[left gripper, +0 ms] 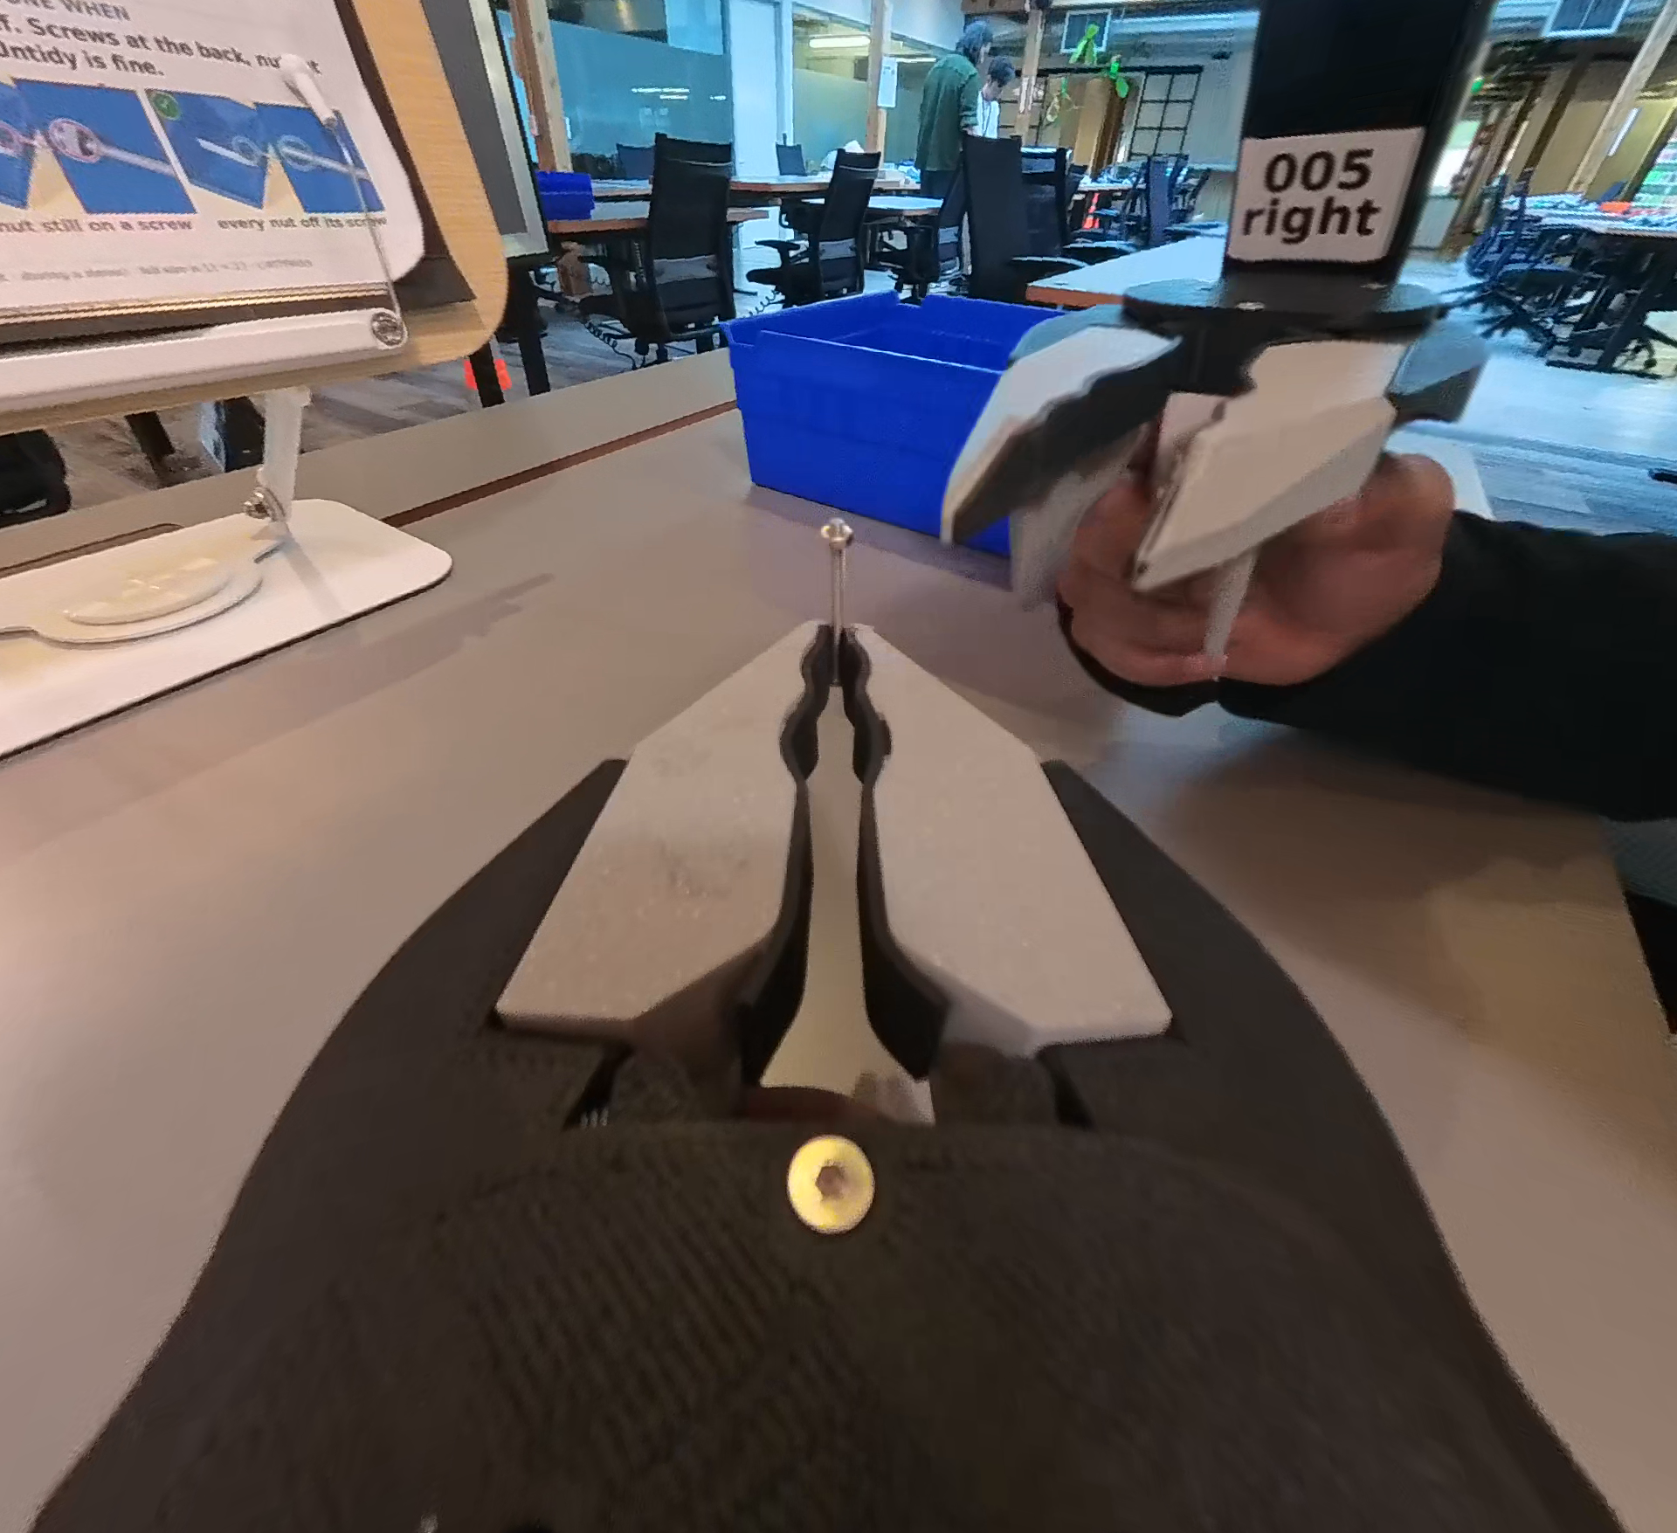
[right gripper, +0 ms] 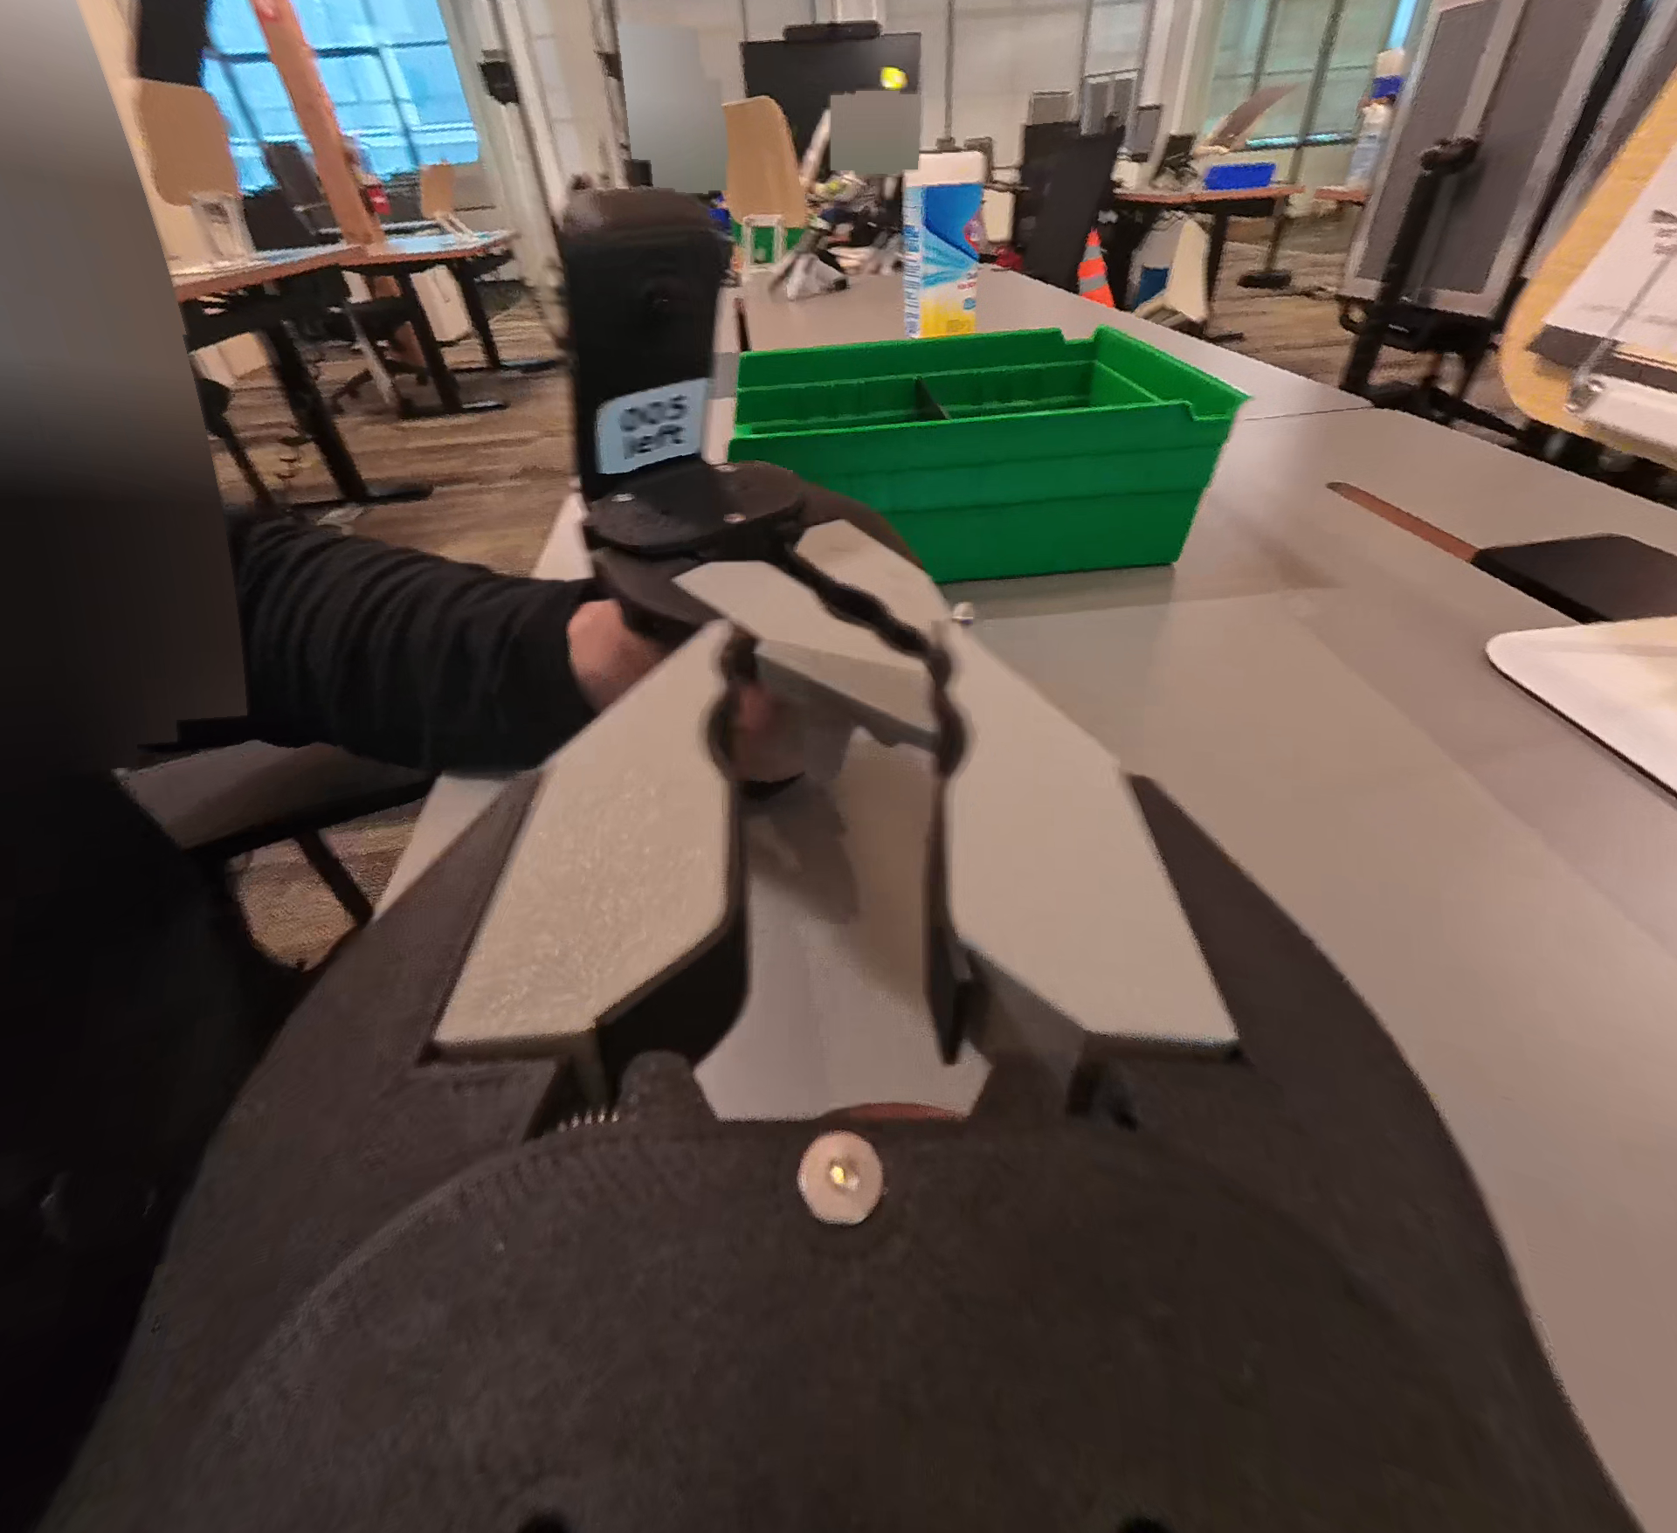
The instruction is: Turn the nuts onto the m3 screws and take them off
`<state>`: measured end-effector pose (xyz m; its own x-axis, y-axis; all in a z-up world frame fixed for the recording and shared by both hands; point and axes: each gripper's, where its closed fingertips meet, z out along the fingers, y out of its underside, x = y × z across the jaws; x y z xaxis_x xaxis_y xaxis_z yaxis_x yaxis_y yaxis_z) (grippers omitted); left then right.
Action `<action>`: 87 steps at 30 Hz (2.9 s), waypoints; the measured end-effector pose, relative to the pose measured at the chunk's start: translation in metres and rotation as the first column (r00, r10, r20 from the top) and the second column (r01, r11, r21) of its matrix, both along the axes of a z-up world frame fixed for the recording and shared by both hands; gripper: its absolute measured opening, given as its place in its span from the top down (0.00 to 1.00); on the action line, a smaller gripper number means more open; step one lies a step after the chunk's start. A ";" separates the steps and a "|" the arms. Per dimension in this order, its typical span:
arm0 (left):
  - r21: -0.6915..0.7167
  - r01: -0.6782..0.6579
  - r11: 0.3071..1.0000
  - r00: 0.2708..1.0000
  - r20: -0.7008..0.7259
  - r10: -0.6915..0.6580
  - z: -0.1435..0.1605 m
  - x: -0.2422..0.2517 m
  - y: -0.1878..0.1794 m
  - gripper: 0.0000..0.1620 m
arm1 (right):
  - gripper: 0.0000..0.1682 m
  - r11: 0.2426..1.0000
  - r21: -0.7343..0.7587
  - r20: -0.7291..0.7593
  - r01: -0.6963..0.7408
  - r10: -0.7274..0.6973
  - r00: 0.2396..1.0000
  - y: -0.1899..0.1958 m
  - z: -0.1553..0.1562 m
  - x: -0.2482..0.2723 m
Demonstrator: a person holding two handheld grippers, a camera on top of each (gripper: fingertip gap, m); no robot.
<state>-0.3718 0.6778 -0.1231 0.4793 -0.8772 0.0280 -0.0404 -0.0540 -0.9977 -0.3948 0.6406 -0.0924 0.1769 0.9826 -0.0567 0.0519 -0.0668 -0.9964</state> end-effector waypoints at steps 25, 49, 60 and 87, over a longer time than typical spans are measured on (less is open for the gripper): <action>-0.026 -0.026 0.999 0.999 -0.031 0.025 -0.008 -0.002 0.007 1.00 | 0.70 1.000 -0.007 0.082 0.025 -0.024 0.996 0.015 -0.013 -0.018; -0.035 -0.013 0.999 1.000 -0.022 0.013 -0.008 -0.001 0.008 1.00 | 0.71 0.998 -0.063 0.053 0.017 -0.014 0.998 0.019 -0.010 -0.018; -0.015 -0.006 1.000 0.999 -0.043 0.005 -0.008 0.004 0.004 1.00 | 0.75 0.997 -0.073 0.061 0.015 -0.010 0.998 0.020 -0.013 -0.019; -0.057 0.001 0.998 1.000 -0.010 -0.002 -0.006 0.001 0.004 1.00 | 0.86 0.991 -0.067 0.071 0.117 -0.113 0.991 0.035 -0.018 -0.011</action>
<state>-0.3712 0.6823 -0.1287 0.4786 -0.8750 0.0730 -0.0505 -0.1104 -0.9926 -0.4058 0.6759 -0.1102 0.2941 0.9495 -0.1095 0.1061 -0.1463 -0.9835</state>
